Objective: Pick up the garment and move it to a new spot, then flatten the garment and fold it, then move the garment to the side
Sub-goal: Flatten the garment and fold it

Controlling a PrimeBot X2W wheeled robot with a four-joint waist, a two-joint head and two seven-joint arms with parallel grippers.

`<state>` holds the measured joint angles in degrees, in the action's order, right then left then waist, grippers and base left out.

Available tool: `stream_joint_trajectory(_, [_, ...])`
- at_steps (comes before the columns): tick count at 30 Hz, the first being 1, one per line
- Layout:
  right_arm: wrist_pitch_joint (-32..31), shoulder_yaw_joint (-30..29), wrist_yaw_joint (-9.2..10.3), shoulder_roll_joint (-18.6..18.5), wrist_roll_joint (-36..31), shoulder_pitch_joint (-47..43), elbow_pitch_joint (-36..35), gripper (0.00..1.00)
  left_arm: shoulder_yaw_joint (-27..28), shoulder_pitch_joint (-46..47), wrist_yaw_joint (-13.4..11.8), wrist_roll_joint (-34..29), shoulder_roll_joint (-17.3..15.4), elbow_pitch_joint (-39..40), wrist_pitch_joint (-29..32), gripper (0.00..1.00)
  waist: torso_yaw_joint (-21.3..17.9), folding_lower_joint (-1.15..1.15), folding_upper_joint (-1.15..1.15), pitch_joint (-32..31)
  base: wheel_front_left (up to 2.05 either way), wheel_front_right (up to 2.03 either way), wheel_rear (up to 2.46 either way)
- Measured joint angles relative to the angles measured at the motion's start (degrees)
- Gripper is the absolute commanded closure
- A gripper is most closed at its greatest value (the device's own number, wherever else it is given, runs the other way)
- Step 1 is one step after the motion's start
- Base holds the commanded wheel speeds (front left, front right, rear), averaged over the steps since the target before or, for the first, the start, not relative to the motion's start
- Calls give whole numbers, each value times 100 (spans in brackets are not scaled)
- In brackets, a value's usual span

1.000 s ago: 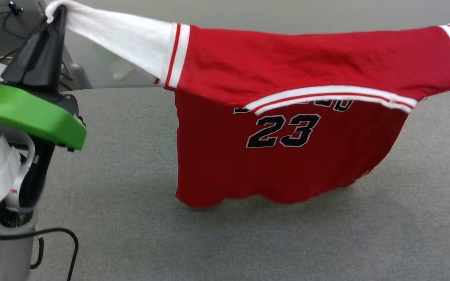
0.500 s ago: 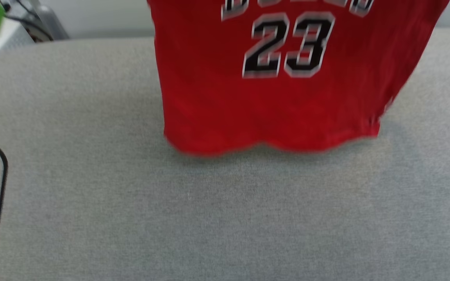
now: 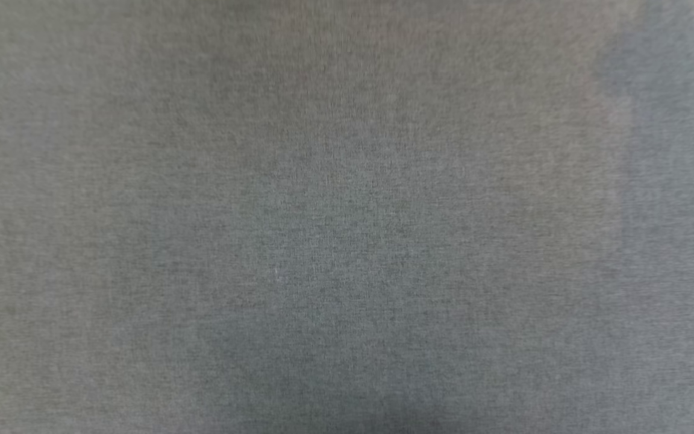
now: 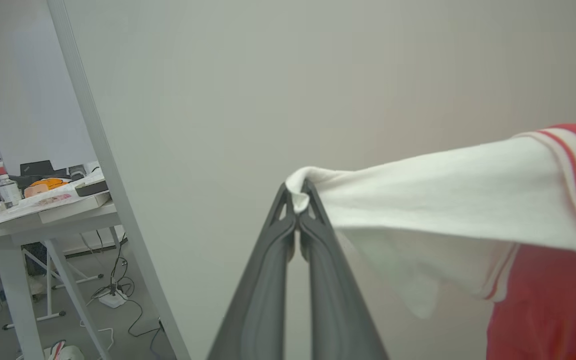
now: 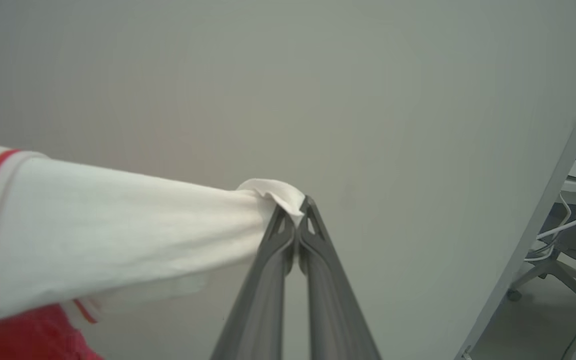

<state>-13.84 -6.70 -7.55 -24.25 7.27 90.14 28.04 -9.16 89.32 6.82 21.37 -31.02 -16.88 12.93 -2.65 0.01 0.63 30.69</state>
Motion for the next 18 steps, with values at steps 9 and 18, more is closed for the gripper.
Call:
stream_joint_trajectory(9, [993,-400,-4,378,-682,514,1214,100,-175,505,9,-135,299,-1616,-926,100,36,0,0,803,0,0,0])
stream_joint_trajectory(18, [1469,-205,-3,608,-856,-410,1894,100,-572,-546,51,60,609,-2375,-1768,100,126,0,0,703,0,0,0])
